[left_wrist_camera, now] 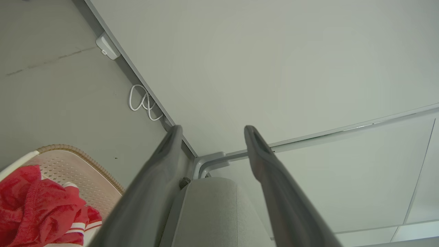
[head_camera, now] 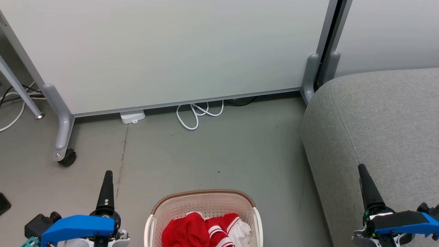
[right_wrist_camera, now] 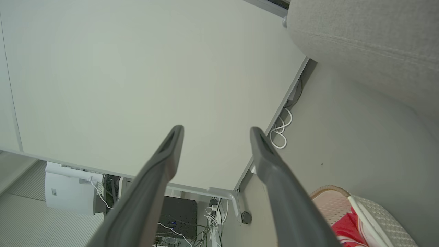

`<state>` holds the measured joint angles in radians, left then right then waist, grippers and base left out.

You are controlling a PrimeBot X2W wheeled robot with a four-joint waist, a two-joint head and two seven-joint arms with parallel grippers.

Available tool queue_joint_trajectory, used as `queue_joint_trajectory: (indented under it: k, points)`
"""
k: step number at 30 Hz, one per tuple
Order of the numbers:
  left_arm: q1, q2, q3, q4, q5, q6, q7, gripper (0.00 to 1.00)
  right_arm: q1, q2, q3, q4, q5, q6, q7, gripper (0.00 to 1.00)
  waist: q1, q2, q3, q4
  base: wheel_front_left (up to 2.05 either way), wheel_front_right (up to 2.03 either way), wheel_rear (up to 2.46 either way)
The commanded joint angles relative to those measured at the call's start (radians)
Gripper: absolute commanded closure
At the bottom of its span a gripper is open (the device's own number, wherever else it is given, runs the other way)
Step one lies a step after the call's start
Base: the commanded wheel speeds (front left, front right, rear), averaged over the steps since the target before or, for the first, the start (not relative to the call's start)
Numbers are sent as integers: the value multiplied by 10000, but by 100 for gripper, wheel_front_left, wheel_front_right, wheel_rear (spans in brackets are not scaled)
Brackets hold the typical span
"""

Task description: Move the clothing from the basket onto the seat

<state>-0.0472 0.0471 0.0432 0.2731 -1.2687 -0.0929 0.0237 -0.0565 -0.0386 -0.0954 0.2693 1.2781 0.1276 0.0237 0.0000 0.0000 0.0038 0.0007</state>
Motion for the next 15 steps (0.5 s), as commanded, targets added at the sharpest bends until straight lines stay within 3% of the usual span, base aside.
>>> queue_joint_trajectory:
  k: [1, 15]
  points:
    - [-300, 137, -160, -208, 699, 58, -146, 0, -178, -53, 13, -260, -789, 19, -144, 0, 0, 0, -2, 8, 0, 0, 0]
    - [-334, 469, -925, -335, 3445, 393, -694, 0, -76, -73, 71, -507, -3883, 24, -692, 0, 0, 0, 5, 47, 0, 0, 0]
